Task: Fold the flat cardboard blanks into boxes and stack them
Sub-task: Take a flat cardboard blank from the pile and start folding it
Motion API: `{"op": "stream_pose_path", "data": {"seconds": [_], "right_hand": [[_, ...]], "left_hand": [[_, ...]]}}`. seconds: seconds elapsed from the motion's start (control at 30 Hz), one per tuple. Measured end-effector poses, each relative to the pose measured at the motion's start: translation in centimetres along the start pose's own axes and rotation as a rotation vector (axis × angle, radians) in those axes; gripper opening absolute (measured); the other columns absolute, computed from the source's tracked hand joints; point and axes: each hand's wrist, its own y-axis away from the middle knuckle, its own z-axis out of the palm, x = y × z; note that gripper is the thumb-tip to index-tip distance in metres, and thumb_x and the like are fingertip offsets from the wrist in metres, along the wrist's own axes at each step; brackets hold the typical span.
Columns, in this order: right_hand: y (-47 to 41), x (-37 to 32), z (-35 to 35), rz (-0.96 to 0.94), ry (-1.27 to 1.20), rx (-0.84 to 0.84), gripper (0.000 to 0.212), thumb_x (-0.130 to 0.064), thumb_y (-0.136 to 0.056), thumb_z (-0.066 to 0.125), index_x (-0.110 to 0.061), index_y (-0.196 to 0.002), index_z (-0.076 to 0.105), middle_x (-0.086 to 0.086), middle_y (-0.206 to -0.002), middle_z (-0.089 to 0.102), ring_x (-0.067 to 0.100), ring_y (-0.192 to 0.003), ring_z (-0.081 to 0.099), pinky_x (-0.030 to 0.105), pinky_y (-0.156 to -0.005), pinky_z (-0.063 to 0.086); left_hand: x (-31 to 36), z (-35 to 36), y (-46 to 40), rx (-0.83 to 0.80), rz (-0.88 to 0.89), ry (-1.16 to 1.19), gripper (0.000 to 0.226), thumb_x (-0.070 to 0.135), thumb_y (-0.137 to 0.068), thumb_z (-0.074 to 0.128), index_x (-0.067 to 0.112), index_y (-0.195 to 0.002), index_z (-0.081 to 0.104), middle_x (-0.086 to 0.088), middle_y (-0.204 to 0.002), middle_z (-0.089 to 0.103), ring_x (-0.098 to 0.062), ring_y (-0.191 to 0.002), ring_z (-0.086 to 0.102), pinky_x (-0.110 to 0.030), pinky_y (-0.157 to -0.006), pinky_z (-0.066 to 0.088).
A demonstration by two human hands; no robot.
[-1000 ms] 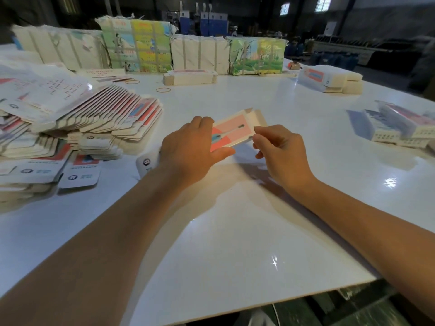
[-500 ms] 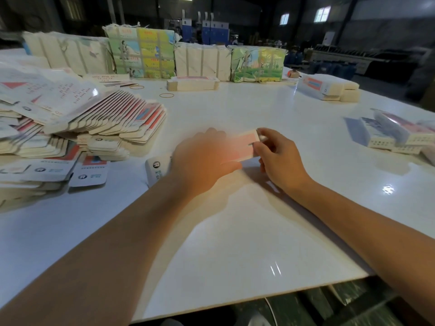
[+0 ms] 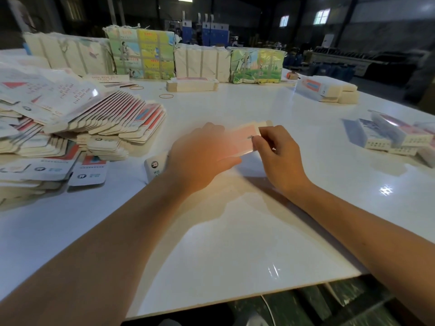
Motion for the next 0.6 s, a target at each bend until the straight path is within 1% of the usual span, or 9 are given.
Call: {"op": "stream_pose_path", "data": {"seconds": [0.03, 0.1, 0.17, 0.2, 0.27, 0.33, 0.43, 0.53, 0.6], "right_hand": [[-0.1, -0.1, -0.2, -0.019, 0.025, 0.048, 0.019, -0.02, -0.091, 0.061, -0.014, -0.108, 0.061, 0.003, -0.102, 0.051, 0.003, -0.08, 0.05, 0.02, -0.072, 0.04], [-0.6, 0.2, -0.7, -0.036, 0.072, 0.145, 0.061, -0.031, -0.082, 0.072, -0.017, -0.135, 0.044, 0.002, -0.119, 0.039, 0.002, -0.093, 0.045, 0.012, -0.08, 0.039], [-1.0, 0.4, -1.1, 0.105, -0.119, 0.117, 0.085, -0.032, -0.078, 0.076, -0.021, -0.146, 0.025, 0.002, -0.129, 0.039, 0.008, -0.106, 0.046, 0.017, -0.089, 0.041], [-1.0, 0.1, -1.2, 0.222, -0.343, 0.024, 0.084, -0.028, -0.079, 0.074, -0.022, -0.146, 0.024, 0.0, -0.128, 0.046, 0.011, -0.108, 0.051, 0.024, -0.091, 0.044], [-1.2, 0.0, -1.3, 0.401, -0.796, -0.239, 0.058, -0.021, -0.078, 0.066, -0.019, -0.131, 0.043, 0.0, -0.11, 0.062, 0.017, -0.103, 0.061, 0.036, -0.088, 0.049], [-1.1, -0.1, -1.3, 0.41, -0.964, -0.333, 0.039, -0.011, -0.078, 0.062, -0.012, -0.115, 0.052, 0.005, -0.099, 0.065, 0.021, -0.095, 0.066, 0.035, -0.081, 0.055], [-0.2, -0.7, -0.6, 0.205, -0.688, -0.228, 0.032, 0.0, -0.087, 0.058, -0.011, -0.116, 0.051, 0.008, -0.1, 0.062, 0.025, -0.094, 0.065, 0.035, -0.079, 0.056], [1.3, -1.1, 0.6, -0.041, -0.067, -0.122, 0.049, -0.026, -0.092, 0.039, -0.016, -0.14, 0.035, 0.008, -0.119, 0.059, 0.024, -0.106, 0.057, 0.026, -0.088, 0.042], [1.5, -1.0, 0.8, -0.067, 0.101, -0.126, 0.06, -0.033, -0.093, 0.03, -0.013, -0.149, 0.02, 0.013, -0.13, 0.054, 0.024, -0.111, 0.053, 0.017, -0.084, 0.032]], "left_hand": [[-0.2, -0.1, 0.0, 0.006, -0.013, 0.023, 0.065, 0.063, -0.082, 0.051, 0.017, -0.128, 0.045, -0.003, -0.119, 0.054, -0.023, -0.103, 0.054, -0.028, -0.07, 0.033], [-0.6, -0.5, 0.1, 0.035, -0.041, 0.074, 0.065, 0.062, -0.08, 0.053, 0.017, -0.126, 0.047, -0.002, -0.117, 0.055, -0.023, -0.101, 0.055, -0.028, -0.069, 0.033], [-0.9, -0.7, 0.2, 0.045, -0.05, 0.114, 0.063, 0.061, -0.079, 0.055, 0.018, -0.125, 0.048, 0.0, -0.116, 0.055, -0.022, -0.1, 0.056, -0.027, -0.068, 0.034], [-0.9, -0.8, 0.2, 0.034, -0.041, 0.137, 0.063, 0.06, -0.079, 0.056, 0.019, -0.126, 0.048, 0.0, -0.117, 0.055, -0.021, -0.101, 0.056, -0.027, -0.069, 0.034], [-0.7, -0.8, 0.2, -0.003, -0.005, 0.196, 0.062, 0.057, -0.08, 0.058, 0.018, -0.127, 0.047, 0.0, -0.118, 0.055, -0.02, -0.101, 0.055, -0.027, -0.071, 0.037], [-0.3, -0.7, 0.3, -0.026, 0.02, 0.226, 0.061, 0.055, -0.081, 0.06, 0.017, -0.128, 0.046, -0.001, -0.117, 0.055, -0.016, -0.098, 0.054, -0.026, -0.071, 0.036], [0.4, -0.6, 0.4, 0.013, 0.029, 0.191, 0.061, 0.05, -0.081, 0.063, 0.013, -0.127, 0.048, -0.006, -0.113, 0.056, -0.021, -0.096, 0.054, -0.027, -0.07, 0.037], [1.6, -0.6, 0.2, 0.071, 0.068, 0.06, 0.064, 0.051, -0.08, 0.053, 0.001, -0.121, 0.053, -0.016, -0.104, 0.06, -0.034, -0.089, 0.056, -0.039, -0.07, 0.043], [2.0, -0.8, 0.2, 0.084, 0.071, -0.002, 0.068, 0.053, -0.08, 0.04, -0.001, -0.117, 0.055, -0.018, -0.1, 0.061, -0.035, -0.084, 0.057, -0.041, -0.068, 0.043]]}}
